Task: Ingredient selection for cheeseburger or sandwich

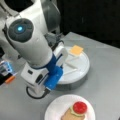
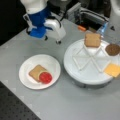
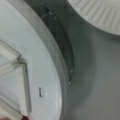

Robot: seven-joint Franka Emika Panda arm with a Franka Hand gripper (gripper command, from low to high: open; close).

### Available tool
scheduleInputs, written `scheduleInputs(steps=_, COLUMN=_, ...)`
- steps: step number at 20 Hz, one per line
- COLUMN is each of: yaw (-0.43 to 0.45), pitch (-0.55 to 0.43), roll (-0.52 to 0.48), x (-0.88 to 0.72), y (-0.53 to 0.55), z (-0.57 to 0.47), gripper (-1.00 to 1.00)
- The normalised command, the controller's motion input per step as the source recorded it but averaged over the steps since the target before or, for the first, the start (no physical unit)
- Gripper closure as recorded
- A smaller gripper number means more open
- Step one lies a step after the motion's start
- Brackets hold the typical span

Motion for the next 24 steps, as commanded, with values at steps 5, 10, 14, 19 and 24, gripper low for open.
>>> scheduleInputs(steps=5, yaw=0.029, pitch=-0.187, roll=-0.32, x=-0.52, y=0.52, z=-0.03, gripper=-1.0)
scheduleInputs(steps=10, yaw=0.015, pitch=-0.212, roll=-0.354, x=-0.54, y=0.49, z=-0.11, gripper=-1.0)
scheduleInputs(steps=14, yaw=0.01, pitch=-0.207, roll=-0.357, x=-0.48, y=0.38, z=-0.11, gripper=-1.0)
scheduleInputs(steps=19, yaw=-0.005, pitch=-0.199, roll=-0.277, x=-0.39, y=0.29, z=-0.13, gripper=-1.0)
scheduleInputs(steps=24, yaw=-0.008, pitch=-0.208, roll=-0.205, x=-0.3, y=0.18, z=-0.18, gripper=-1.0)
